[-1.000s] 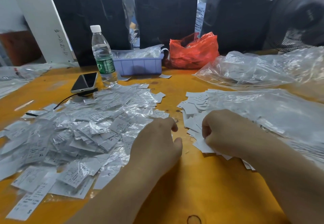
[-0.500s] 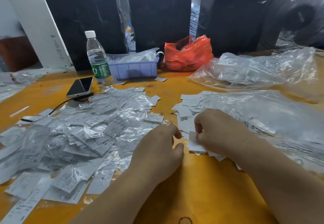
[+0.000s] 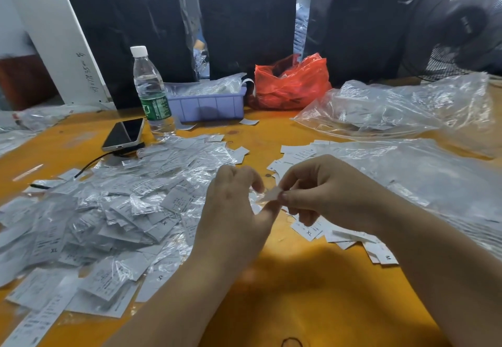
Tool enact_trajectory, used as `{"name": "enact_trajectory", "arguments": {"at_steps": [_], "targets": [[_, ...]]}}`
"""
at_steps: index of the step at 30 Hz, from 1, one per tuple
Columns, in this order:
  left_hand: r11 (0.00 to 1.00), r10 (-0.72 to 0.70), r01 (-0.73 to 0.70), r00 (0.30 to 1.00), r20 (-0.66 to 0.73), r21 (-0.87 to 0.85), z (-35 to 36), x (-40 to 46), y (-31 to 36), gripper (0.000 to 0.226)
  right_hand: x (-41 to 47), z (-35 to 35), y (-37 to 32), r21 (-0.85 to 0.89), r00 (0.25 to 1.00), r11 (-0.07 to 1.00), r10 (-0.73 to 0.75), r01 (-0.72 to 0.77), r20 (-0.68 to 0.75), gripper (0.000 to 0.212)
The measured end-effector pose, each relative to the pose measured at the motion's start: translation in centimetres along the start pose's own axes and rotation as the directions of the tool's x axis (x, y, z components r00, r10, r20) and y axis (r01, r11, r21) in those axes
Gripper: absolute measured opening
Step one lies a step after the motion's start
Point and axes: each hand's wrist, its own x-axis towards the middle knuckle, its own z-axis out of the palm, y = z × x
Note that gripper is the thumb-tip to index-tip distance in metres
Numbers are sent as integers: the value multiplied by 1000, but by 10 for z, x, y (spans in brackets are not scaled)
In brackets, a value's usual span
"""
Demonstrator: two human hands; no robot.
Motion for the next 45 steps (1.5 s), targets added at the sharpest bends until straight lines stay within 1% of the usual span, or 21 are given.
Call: {"name": "enact_trajectory", "arguments": {"at_steps": [2, 3, 5, 7, 10, 13, 14, 15, 18, 21, 22, 24, 25, 27, 30, 32, 37, 38, 41, 43, 45], "targets": [[1000, 8, -8, 999, 43, -1, 1, -1, 1, 30, 0, 0, 1, -68, 1000, 998, 9, -11, -28, 7], [1000, 4, -4, 998, 68, -12, 1, -2, 2, 34, 0, 0, 1, -132, 999, 991, 6, -13, -54, 9], [999, -14, 19, 994, 106, -45, 1, -4, 3, 36, -2, 1, 3, -327, 990, 945, -32, -15, -138, 17], [996, -22, 33, 992, 128, -82, 2, -6, 6, 30, -7, -1, 5, -498, 967, 866, -84, -49, -241, 26], [992, -4, 24, 987, 159, -125, 3, -8, 11, 29, -21, -14, 7, -639, 924, 742, -70, -204, -375, 34], [995, 29, -9, 977, 211, -98, 7, -12, 14, 33, -38, -26, 11, -753, 884, 540, -34, -377, -466, 27], [996, 41, -22, 974, 221, -90, 7, -13, 15, 33, -42, -26, 13, -759, 879, 503, 2, -413, -477, 25], [995, 56, -35, 972, 228, -91, 8, -14, 16, 32, -46, -24, 16, -751, 876, 495, 48, -438, -480, 23], [989, 117, -91, 962, 248, -114, 9, -16, 20, 28, -48, -20, 24, -705, 866, 519, 166, -484, -472, 20], [984, 150, -121, 957, 249, -128, 9, -19, 22, 20, -47, -24, 28, -669, 840, 525, 200, -526, -504, 22], [983, 153, -122, 959, 237, -139, 9, -20, 22, 16, -47, -25, 28, -676, 834, 501, 211, -540, -510, 22], [982, 158, -130, 965, 210, -141, 10, -20, 20, 9, -47, -24, 27, -715, 824, 411, 257, -566, -506, 26], [982, 158, -132, 965, 211, -132, 10, -20, 19, 12, -47, -23, 27, -722, 816, 380, 283, -578, -505, 29], [985, 141, -111, 959, 247, -132, 10, -20, 17, 25, -47, -21, 27, -714, 808, 381, 326, -587, -490, 32], [987, 126, -93, 954, 271, -131, 10, -19, 15, 42, -44, -19, 29, -720, 827, 411, 333, -559, -452, 34], [987, 130, -100, 956, 265, -124, 10, -18, 14, 46, -44, -20, 31, -717, 835, 430, 322, -549, -447, 34], [988, 125, -97, 960, 252, -119, 11, -15, 11, 43, -44, -25, 36, -686, 833, 472, 311, -554, -458, 30], [989, 122, -96, 962, 246, -116, 11, -15, 10, 43, -44, -25, 36, -690, 830, 462, 307, -557, -465, 31], [988, 117, -89, 964, 239, -125, 9, -15, 10, 41, -43, -25, 37, -716, 807, 375, 317, -589, -498, 38], [987, 122, -93, 965, 231, -133, 9, -15, 11, 40, -44, -24, 37, -697, 796, 388, 356, -603, -490, 40], [987, 126, -99, 966, 227, -129, 10, -15, 11, 40, -44, -22, 38, -697, 805, 408, 370, -589, -464, 41]]}}
